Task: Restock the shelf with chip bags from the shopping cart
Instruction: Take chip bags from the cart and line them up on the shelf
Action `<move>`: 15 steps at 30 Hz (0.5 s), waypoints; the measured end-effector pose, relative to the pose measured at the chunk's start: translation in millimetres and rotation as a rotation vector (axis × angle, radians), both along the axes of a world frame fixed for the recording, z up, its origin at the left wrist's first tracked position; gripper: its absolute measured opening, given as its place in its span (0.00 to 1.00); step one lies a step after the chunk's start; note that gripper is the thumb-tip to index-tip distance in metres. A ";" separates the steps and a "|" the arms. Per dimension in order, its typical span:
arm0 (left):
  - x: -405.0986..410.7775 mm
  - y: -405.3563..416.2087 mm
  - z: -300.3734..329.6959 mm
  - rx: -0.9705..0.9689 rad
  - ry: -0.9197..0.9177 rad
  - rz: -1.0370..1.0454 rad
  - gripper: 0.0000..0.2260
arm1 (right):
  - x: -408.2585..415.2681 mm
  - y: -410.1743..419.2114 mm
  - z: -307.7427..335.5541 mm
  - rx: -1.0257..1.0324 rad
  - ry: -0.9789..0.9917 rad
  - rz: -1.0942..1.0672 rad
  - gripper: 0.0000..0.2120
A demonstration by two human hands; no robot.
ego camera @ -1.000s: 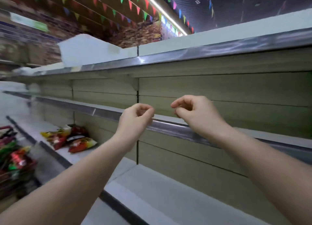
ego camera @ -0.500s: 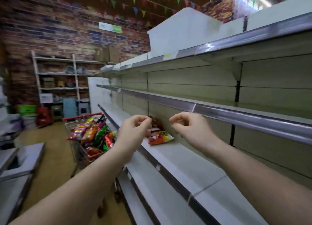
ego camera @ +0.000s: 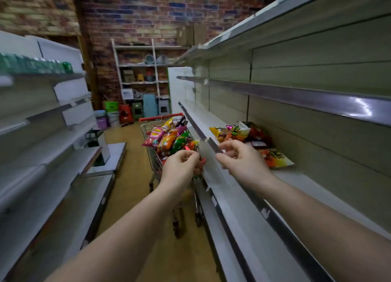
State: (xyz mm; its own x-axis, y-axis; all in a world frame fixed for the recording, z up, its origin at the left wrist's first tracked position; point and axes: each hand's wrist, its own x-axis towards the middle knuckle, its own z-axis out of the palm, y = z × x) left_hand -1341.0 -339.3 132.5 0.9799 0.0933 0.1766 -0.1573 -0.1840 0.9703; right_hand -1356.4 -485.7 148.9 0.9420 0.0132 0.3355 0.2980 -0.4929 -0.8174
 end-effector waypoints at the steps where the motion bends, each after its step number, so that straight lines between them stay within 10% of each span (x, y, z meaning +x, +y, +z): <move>1: 15.9 1.1 -3.7 -0.006 0.007 0.031 0.05 | 16.4 -0.1 -4.3 0.003 0.017 0.020 0.08; 15: 191.4 67.6 -51.5 -0.072 0.142 0.311 0.05 | 241.5 58.2 -59.4 0.095 0.263 0.153 0.20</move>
State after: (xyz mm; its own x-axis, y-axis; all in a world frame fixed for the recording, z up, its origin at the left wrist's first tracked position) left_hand -1149.5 -271.8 81.1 0.9170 0.3983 0.0228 0.0329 -0.1325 0.9906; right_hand -1114.9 -427.5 89.5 0.9860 0.1420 0.0873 0.1353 -0.3765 -0.9165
